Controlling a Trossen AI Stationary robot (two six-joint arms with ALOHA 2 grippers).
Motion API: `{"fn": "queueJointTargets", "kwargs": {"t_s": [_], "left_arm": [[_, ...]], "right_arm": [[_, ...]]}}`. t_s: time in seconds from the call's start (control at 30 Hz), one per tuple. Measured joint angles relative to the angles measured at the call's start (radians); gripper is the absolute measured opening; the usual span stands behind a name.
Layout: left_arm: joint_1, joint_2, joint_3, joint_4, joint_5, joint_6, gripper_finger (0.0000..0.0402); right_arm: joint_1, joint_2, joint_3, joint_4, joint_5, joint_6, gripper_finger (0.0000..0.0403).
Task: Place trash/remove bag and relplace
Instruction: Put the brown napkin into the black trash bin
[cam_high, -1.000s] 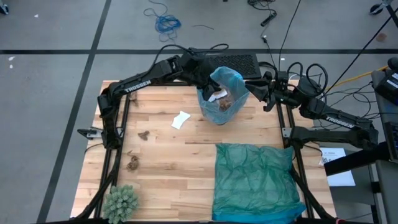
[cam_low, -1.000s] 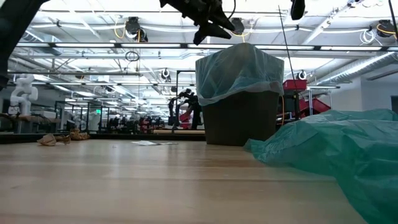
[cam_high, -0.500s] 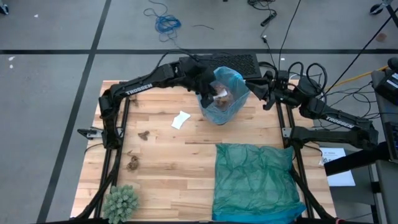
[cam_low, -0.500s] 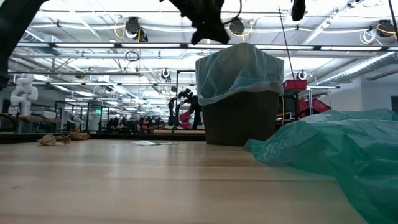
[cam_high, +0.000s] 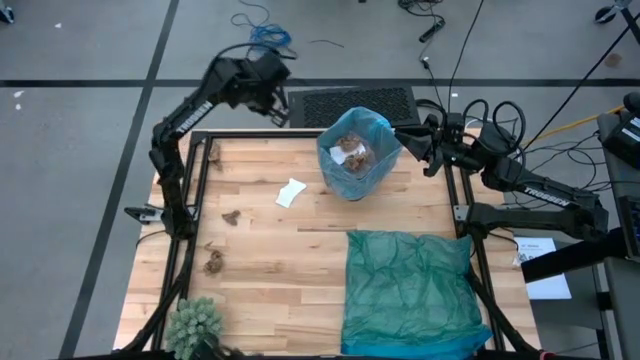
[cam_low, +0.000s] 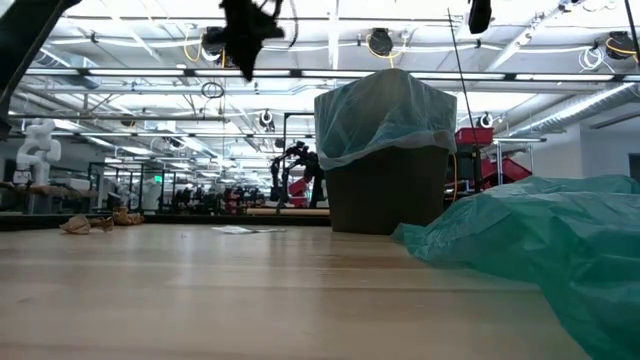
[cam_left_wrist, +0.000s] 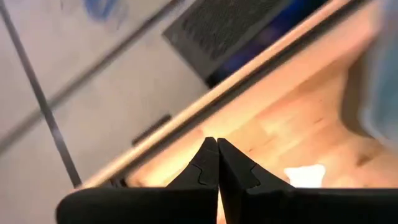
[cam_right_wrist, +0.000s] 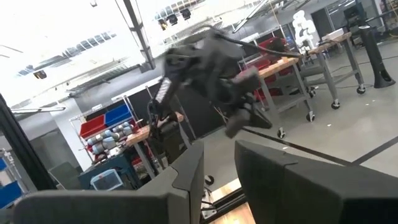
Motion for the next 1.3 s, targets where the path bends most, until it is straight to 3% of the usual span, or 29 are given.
{"fn": "queueJointTargets", "kwargs": {"t_s": [0.1, 0.37, 0.57, 0.67, 1.0, 1.23, 1.3], "left_arm": [[0.097, -0.006, -0.065, 0.007, 0.084, -0.015, 0.0001], [0.227, -0.006, -0.370, 0.114, 0.113, -0.092, 0.0001], [0.301, -0.005, -0.585, 0.139, -0.001, -0.169, 0.0000], [0.343, -0.005, -0.659, 0.154, -0.011, -0.182, 0.0000], [0.474, -0.005, -0.799, 0.222, -0.015, -0.122, 0.0000], [0.469, 0.028, -0.817, 0.253, -0.047, -0.074, 0.0000], [0.471, 0.032, -0.816, 0.243, -0.001, -0.105, 0.0000]], "right_arm": [[0.000, 0.000, 0.000, 0.000, 0.000, -0.004, 0.0084], [0.001, 0.000, 0.000, 0.004, -0.002, -0.006, 0.0084], [0.002, 0.000, 0.000, 0.010, -0.006, -0.006, 0.0084], [0.002, 0.000, 0.000, 0.010, -0.007, -0.005, 0.0084], [0.002, 0.000, 0.000, 0.010, -0.007, 0.005, 0.0084], [0.002, 0.000, 0.000, 0.008, -0.007, 0.013, 0.0084], [0.002, 0.000, 0.000, 0.007, -0.006, 0.013, 0.0084]]}}
